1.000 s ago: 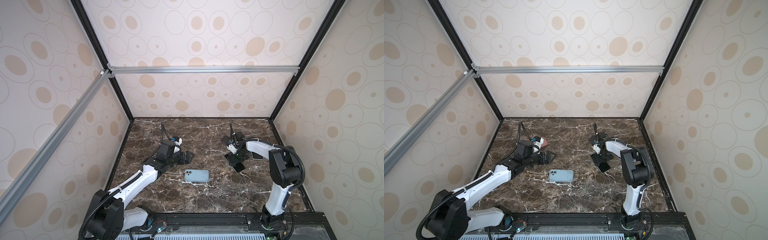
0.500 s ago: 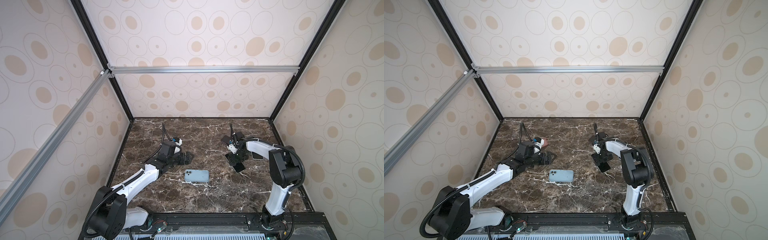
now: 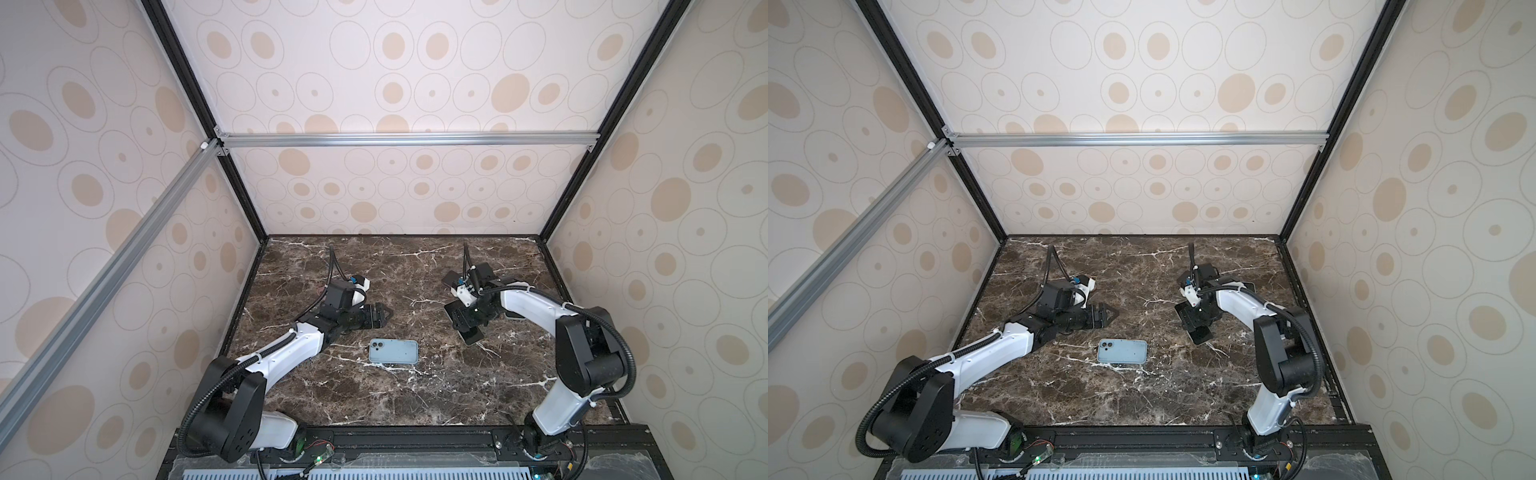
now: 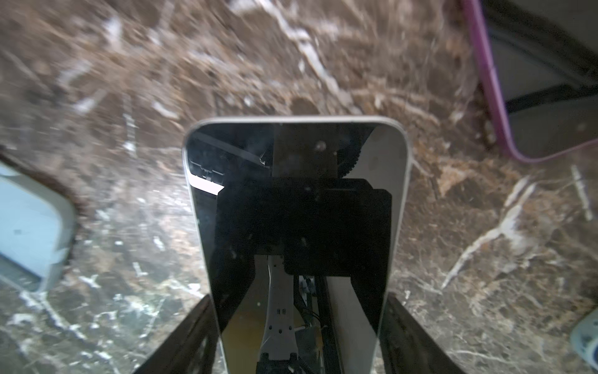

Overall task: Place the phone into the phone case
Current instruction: 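Carry the black phone with the right gripper toward the left gripper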

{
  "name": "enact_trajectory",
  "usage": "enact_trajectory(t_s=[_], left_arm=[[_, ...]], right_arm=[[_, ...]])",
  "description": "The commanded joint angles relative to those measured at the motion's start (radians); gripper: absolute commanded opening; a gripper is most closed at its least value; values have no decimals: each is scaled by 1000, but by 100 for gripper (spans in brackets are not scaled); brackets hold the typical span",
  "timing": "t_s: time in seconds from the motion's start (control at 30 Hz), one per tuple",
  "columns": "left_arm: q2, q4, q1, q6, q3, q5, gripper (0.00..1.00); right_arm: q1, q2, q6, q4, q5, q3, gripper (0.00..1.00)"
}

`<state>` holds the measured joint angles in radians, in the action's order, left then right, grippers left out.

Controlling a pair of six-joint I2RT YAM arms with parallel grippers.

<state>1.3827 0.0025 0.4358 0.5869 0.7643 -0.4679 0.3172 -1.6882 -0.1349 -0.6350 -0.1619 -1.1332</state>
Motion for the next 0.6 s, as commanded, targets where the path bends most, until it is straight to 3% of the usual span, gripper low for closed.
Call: enact_trajectory(t_s=[0.0, 0.17, 0.57], left_arm=[[26, 57, -9, 9, 59, -94, 85], [83, 138, -9, 41, 81, -240, 82], [116, 317, -10, 129, 87, -447, 75]], right_arm=[[30, 70, 9, 27, -69, 11, 24], [94, 139, 3, 54, -96, 23, 22], [253, 249, -18, 101, -70, 41, 19]])
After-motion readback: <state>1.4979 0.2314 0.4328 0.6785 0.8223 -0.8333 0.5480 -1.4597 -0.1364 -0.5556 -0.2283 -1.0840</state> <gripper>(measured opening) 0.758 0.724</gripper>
